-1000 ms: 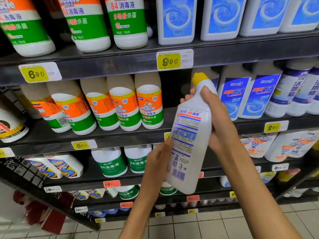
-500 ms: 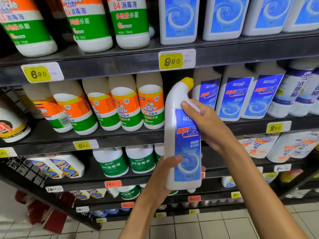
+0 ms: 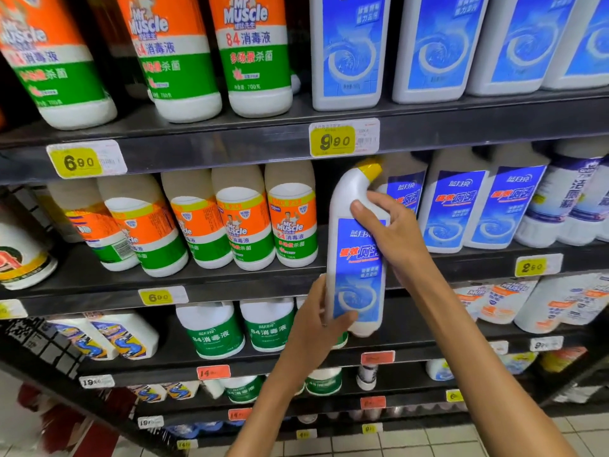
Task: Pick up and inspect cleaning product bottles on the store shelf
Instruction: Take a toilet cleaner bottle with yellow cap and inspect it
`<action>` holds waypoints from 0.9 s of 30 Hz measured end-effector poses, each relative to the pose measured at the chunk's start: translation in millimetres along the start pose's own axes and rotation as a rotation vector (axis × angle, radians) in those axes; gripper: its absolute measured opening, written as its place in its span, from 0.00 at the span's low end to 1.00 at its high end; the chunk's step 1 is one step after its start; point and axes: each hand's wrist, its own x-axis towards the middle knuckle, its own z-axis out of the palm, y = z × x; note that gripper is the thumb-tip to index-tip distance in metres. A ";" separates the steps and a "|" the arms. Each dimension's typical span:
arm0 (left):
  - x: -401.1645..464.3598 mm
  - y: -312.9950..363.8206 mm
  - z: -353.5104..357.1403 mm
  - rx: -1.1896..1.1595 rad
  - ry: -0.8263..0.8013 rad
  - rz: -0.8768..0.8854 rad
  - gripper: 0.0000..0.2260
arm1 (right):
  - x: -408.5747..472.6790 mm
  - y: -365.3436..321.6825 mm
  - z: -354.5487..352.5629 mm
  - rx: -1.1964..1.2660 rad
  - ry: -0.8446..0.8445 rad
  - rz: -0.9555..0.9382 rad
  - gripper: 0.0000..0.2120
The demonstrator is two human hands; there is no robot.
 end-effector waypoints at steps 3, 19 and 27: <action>16.8 4.3 -3.6 0.068 0.095 0.037 0.24 | 9.2 -9.5 3.7 -0.005 -0.034 -0.061 0.14; 58.6 -9.3 25.2 0.337 0.588 0.068 0.24 | 44.3 -8.3 6.0 -0.023 -0.040 -0.188 0.10; 64.2 -14.8 38.5 0.490 0.700 0.061 0.26 | 28.6 1.8 2.6 -0.464 0.000 -0.414 0.25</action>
